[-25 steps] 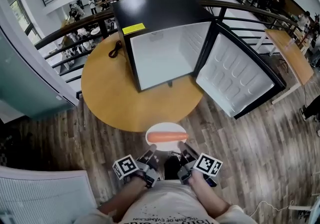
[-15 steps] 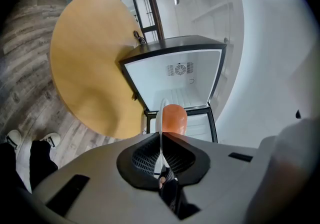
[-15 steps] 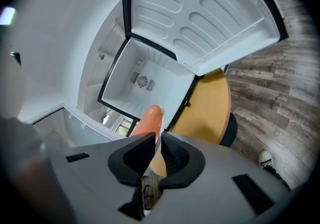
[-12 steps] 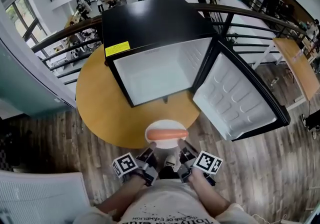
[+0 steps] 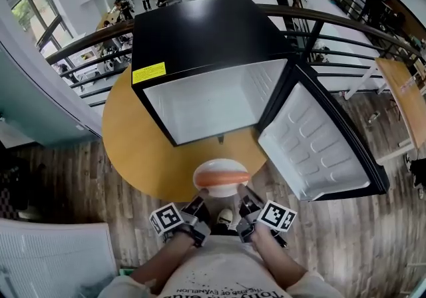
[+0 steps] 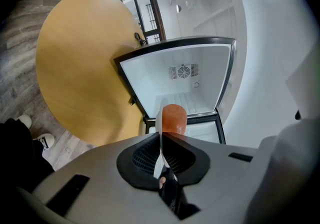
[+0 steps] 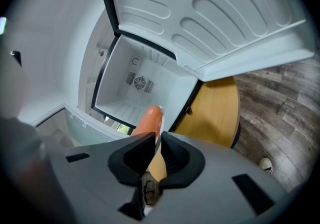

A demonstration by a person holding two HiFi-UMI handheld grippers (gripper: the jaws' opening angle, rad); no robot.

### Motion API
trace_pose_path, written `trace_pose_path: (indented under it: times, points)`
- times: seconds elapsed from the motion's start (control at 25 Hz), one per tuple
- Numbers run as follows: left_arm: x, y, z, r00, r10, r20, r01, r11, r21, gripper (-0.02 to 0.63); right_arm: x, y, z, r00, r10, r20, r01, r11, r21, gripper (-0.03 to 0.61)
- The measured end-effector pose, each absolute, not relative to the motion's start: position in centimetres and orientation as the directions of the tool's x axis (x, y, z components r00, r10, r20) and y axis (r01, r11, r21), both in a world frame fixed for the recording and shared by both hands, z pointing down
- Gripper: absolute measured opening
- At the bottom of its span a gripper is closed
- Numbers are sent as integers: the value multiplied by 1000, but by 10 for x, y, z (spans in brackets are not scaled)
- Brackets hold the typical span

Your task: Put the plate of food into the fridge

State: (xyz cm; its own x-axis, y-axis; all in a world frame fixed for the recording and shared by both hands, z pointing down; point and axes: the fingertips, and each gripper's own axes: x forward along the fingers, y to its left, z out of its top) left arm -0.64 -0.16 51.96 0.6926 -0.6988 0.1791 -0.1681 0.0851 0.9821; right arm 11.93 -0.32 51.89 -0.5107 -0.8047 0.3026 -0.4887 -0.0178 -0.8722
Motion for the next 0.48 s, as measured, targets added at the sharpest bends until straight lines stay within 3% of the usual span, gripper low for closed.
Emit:
trace_pose_path:
  times: [0.48]
  points:
    - [-5,-36,526,703,-684,192,-168,103,980,33,122,-35,524,-481,-813,329,-505,-50,-862,54]
